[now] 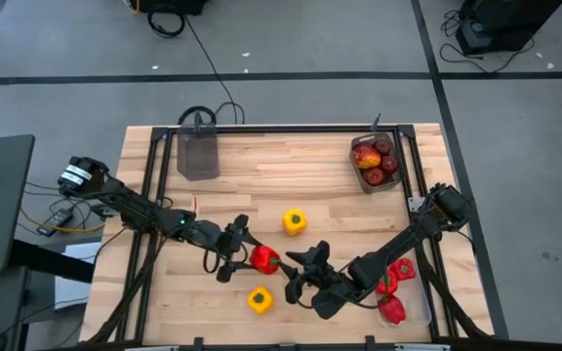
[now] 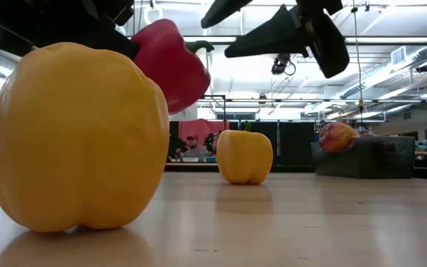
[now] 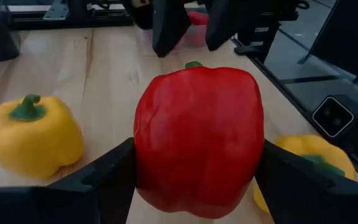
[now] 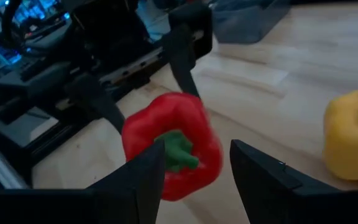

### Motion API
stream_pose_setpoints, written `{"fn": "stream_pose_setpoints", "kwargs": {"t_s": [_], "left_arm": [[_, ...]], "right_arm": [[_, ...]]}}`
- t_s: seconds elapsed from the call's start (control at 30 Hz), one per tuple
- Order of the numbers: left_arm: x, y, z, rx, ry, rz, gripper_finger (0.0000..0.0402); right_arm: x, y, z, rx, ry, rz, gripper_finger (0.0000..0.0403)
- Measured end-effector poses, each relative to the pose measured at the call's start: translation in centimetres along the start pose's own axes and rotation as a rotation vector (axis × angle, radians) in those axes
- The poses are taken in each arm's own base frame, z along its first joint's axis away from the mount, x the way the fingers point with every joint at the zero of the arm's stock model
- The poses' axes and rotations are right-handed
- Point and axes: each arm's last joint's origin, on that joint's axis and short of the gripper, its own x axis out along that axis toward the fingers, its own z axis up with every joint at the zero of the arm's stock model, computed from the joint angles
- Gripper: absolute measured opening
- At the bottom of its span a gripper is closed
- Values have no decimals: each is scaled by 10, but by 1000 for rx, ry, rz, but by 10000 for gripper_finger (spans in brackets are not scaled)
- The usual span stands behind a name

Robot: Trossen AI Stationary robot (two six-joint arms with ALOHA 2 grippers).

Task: Sort produce into baskets
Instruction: Put the red bell pepper into the transparent bin

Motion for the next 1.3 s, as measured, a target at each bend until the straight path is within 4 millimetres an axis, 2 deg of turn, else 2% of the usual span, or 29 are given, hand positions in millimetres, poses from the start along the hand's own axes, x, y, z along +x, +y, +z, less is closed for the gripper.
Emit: {"fn": "stream_pose_setpoints", "kwargs": {"t_s": [0.3,0.7,1.0,1.13,1.3], "left_arm": [[0,-1,4,-2,-36,-23,292],[0,-2,4,-2,-35,-47,293],[0,-2,3,-6,-29,-48,294],[0,-2,3,-30,-29,-47,303],[0,-1,3,-33,-30,-45,333]], "right_arm": [[1,2,0,-22,54,38,178],[9,6,7,-49,71,100,117],[11,6,9,-60,99,125,26],[11,6,9,-80,99,126,24],[11,6,8,-88,111,134,24]]}}
